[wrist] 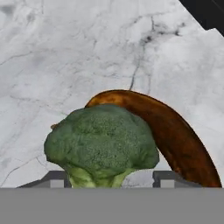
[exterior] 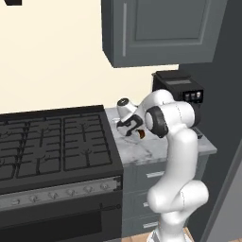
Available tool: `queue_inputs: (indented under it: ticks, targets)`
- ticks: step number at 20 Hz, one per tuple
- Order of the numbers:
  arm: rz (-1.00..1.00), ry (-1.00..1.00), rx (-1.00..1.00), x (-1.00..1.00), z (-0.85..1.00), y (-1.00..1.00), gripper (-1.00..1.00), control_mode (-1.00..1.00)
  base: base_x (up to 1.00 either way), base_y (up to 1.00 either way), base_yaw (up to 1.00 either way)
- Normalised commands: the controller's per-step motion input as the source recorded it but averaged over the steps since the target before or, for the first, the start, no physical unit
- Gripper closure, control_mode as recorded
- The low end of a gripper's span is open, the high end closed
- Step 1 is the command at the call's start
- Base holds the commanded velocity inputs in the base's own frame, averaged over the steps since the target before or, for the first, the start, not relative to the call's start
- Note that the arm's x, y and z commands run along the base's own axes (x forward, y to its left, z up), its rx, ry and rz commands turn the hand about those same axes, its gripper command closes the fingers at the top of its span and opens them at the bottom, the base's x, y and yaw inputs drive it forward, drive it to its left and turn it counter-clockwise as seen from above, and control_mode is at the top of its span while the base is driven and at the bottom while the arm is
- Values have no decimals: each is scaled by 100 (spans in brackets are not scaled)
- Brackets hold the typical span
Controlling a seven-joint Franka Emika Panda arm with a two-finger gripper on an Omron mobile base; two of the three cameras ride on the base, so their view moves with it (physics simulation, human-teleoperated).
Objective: Open the fridge, remove the banana, broccoli, and steak, and place them on any counter.
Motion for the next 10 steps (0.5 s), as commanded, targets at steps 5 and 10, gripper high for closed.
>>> queue_inputs:
  ticks: [5, 10]
  targets:
    - [-8, -18, -3, -51, 70, -35, -100, -100, 0, 0, 0]
    - [0, -38, 0, -100, 94, -4, -100, -100, 0, 0, 0]
